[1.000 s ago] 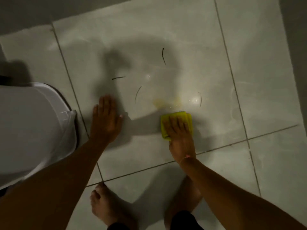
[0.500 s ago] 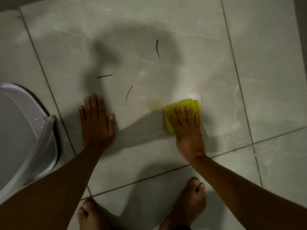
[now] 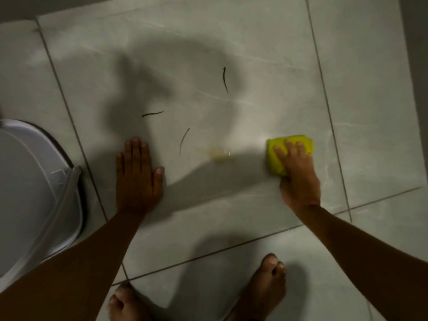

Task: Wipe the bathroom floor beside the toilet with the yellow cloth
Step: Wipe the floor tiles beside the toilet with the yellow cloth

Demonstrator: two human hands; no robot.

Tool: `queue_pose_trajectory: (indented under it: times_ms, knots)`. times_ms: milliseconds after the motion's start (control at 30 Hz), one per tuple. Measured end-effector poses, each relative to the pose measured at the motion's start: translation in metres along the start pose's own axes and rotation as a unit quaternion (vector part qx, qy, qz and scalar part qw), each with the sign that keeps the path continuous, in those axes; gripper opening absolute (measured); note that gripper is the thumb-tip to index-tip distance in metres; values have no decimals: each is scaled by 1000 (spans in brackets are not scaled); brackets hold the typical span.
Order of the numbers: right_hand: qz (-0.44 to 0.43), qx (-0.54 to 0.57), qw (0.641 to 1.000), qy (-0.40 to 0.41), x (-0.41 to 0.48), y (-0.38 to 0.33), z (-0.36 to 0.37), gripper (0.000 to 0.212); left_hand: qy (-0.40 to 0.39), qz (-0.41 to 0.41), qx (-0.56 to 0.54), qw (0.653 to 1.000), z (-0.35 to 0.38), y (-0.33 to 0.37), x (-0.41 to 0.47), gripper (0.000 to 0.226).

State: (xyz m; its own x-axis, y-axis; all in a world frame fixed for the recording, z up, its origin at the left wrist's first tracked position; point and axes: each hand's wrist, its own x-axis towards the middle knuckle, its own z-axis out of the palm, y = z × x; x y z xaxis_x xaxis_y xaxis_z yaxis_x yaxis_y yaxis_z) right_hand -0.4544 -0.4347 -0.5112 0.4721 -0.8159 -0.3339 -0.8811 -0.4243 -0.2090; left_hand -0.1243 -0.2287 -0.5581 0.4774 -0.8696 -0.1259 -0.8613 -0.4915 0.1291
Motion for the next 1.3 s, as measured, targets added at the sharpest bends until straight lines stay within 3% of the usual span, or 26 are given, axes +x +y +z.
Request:
queue_pose_trajectory:
  times_ms: [67, 100, 133, 167, 233, 267, 333, 367, 433, 467, 500, 600, 633, 700, 800, 833, 900, 967, 1033, 1133, 1167, 1267, 1300]
  knots:
    - [166, 73, 981, 64, 39, -19, -3, 78, 4, 5, 3, 1000, 3, -3, -2, 71]
    - [178, 72, 979, 68, 53, -37, -4, 77, 5, 6, 3, 1000, 4, -4, -1, 71]
    - [104, 37, 992, 55, 55, -52, 0, 76, 7, 8, 3, 1000, 4, -4, 0, 71]
    - [-29, -13, 999, 29, 47, -53, 9, 77, 9, 9, 2, 1000, 4, -3, 1, 72]
    - [-236, -109, 965, -41, 16, -32, 13, 84, 9, 5, -4, 1000, 3, -3, 2, 71]
    - [-258, -130, 954, -79, 1, -12, 7, 89, 9, 0, -8, 1000, 2, -4, 2, 71]
    - [-172, -81, 980, -66, 1, 19, -5, 93, 12, 0, -11, 1000, 1, -2, 0, 70]
    - [-85, -34, 995, -46, 17, 18, -10, 91, 13, 1, -8, 1000, 1, -2, 0, 70]
    - [97, 22, 995, 14, 65, -16, -12, 85, 14, 2, -1, 1000, 4, -2, 0, 70]
    - [148, 38, 988, 26, 81, -41, -12, 84, 12, 4, 2, 1000, 5, -4, 0, 70]
    - [129, 32, 991, 27, 88, -61, -8, 84, 8, 3, 3, 1000, 5, -5, -1, 70]
    - [-144, -34, 987, -58, 69, -62, -3, 89, 7, 2, 0, 1000, 3, -4, 2, 70]
    - [-177, -35, 980, -84, 64, -49, -14, 88, 13, 2, -3, 1000, 3, -4, 2, 70]
    - [-100, -10, 994, -42, 86, -32, -28, 78, 20, 4, -1, 1000, 3, -4, 1, 70]
    - [188, 52, 980, 31, 166, -73, -38, 75, 20, 8, 3, 1000, 5, -4, -1, 70]
    - [197, 39, 979, 29, 179, -94, -37, 76, 22, 11, 5, 1000, 6, -5, -1, 70]
    - [47, 11, 999, 20, 176, -116, -29, 78, 27, 12, 2, 1000, 5, -6, 0, 69]
    - [-113, -6, 993, -27, 148, -99, -30, 81, 24, 9, -1, 1000, 4, -5, 1, 69]
    - [-105, -11, 994, -34, 142, -77, -38, 82, 21, 9, -3, 1000, 3, -5, 0, 69]
    - [81, 24, 996, 16, 198, -112, -44, 76, 27, 15, -2, 1000, 5, -4, 1, 69]
    - [68, 4, 998, 7, 204, -127, -43, 76, 28, 19, -2, 999, 6, -4, 1, 69]
    - [-108, -18, 994, -21, 175, -129, -33, 80, 22, 12, 0, 1000, 4, -3, 1, 69]
    - [-101, -5, 994, -38, 159, -118, -37, 80, 18, 10, -2, 1000, 2, -3, 2, 69]
